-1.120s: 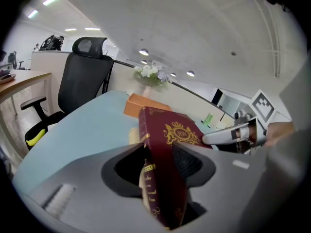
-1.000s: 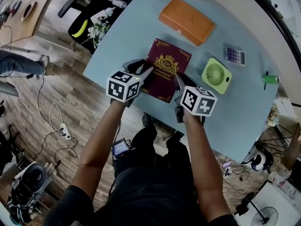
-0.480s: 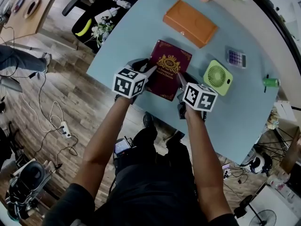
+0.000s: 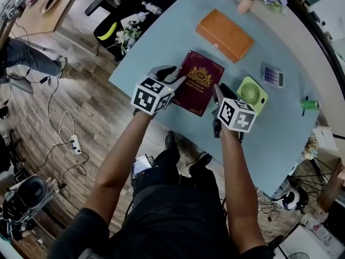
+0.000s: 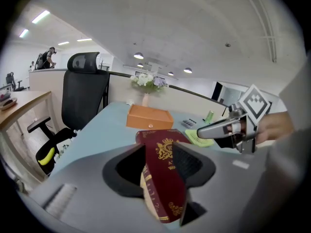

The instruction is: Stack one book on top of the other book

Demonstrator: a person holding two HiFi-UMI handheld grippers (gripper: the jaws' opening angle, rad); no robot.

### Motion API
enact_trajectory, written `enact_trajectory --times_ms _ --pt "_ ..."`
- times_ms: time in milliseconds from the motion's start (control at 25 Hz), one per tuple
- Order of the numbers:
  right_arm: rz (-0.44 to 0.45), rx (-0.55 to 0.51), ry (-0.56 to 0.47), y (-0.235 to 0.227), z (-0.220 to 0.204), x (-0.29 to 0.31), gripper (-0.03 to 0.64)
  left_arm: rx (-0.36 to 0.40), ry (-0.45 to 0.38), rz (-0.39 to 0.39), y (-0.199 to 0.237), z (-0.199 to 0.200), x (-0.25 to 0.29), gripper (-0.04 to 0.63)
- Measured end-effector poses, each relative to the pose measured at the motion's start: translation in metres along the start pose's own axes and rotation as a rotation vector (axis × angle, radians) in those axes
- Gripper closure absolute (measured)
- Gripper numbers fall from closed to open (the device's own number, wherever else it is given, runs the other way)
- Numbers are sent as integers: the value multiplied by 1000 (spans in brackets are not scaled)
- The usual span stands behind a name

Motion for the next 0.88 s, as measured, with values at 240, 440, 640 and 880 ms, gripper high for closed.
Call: enact_trajectory --times_ms 240,440,640,880 --pt "90 -47 -106 18 32 -40 522 61 -77 17 -14 34 -42 371" --pt "204 -94 -208 36 62 -80 522 130 -153 40 -28 68 -84 371" --pt "280 -156 -278 51 85 -124 522 171 -231 70 -43 94 -127 371" --pt "339 -229 -436 64 109 -187 523 248 -295 75 -75 114 -165 371"
Point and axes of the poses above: the fingertips, and each gripper's own axes: x forward along the fingers, y to its left, z out of its top, the point moved 9 cm from there along -x, backward along the fingers, and after that the axes turned 4 degrees about x, right-handed, at the moved point
